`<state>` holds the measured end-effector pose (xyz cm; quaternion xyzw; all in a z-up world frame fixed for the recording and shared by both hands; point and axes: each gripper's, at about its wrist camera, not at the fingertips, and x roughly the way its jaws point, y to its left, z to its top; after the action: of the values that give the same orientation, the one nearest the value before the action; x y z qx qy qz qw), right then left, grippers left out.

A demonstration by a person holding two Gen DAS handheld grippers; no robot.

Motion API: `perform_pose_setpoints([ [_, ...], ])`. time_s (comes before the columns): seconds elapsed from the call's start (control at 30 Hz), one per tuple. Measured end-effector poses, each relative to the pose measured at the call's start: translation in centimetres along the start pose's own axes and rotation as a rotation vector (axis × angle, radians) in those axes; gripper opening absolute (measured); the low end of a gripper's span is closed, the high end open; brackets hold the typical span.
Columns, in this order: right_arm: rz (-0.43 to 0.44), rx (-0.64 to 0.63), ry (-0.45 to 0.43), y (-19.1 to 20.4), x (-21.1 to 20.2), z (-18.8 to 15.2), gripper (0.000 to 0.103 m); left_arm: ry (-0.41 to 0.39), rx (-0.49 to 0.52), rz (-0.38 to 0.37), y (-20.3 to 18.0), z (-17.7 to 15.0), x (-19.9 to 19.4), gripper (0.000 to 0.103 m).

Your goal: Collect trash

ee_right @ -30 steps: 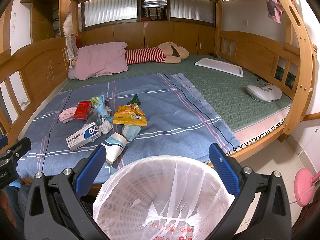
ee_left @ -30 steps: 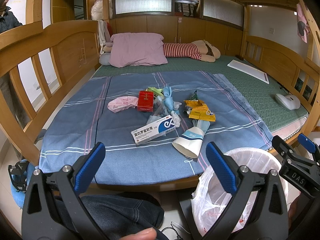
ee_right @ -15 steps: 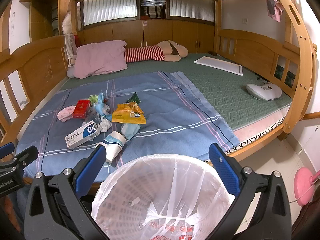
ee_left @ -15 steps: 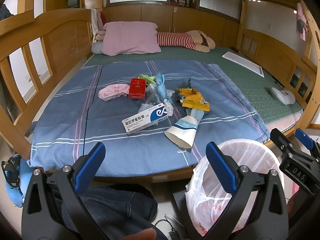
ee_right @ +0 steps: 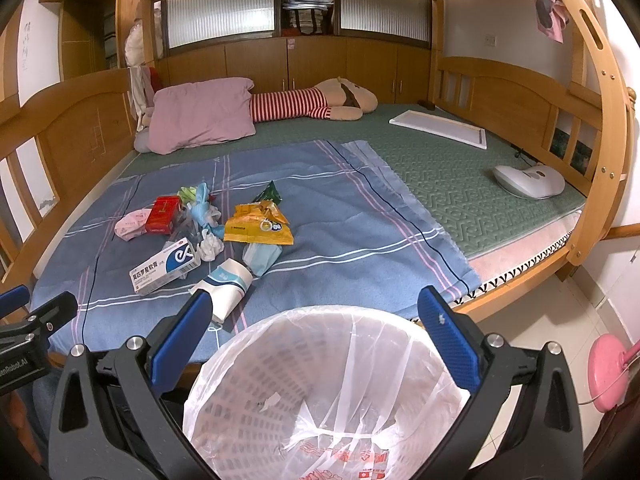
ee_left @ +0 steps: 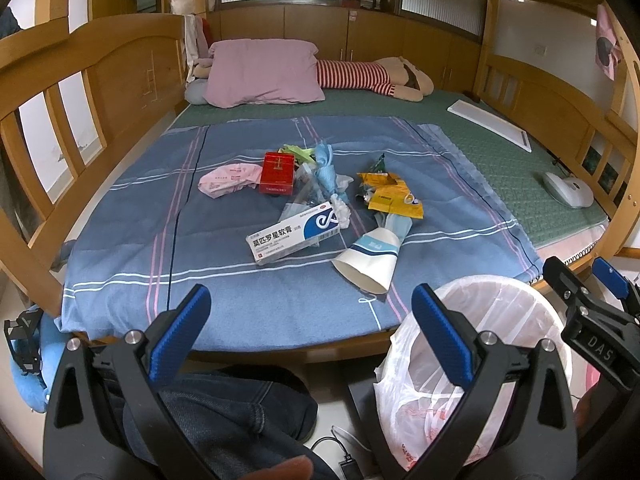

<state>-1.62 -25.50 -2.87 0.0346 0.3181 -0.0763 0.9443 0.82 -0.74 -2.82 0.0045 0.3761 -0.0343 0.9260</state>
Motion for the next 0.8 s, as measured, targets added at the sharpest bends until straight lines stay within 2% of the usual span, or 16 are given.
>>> perform_pose_setpoints([
  [0.4, -0.005, -0.003, 0.004, 0.0, 0.2, 0.0, 0.1, 0.007, 0.005, 0.011, 0.6, -0.3, 0.5, 0.1],
  [0.5, -0.024, -0.012, 0.022, 0.1, 0.8, -0.1, 0.1, 0.061, 0.003, 0.055, 1.6, -0.5, 2.7, 0.1],
  [0.57, -0.037, -0.005, 0.028, 0.1, 1.0, -0.2, 0.1, 0.124, 0.01, 0.039, 2.3, -0.8, 4.2, 0.1],
  [0.63, -0.073, -0.016, 0.004, 0.4, 0.9, -0.2, 0.1, 0.133, 0.002, 0.04, 2.9, -1.1, 4.6, 0.096],
  [0.73, -0.142, -0.048, -0.055, 1.1, 0.1, -0.2, 0.1, 0.125, 0.007, 0.027, 3.2, -1.4, 4.6, 0.084],
  [0.8, -0.156, -0.065, -0.079, 1.3, -0.2, 0.0, 0.1, 0.109, 0.004, 0.03, 3.4, -1.4, 4.5, 0.074],
])
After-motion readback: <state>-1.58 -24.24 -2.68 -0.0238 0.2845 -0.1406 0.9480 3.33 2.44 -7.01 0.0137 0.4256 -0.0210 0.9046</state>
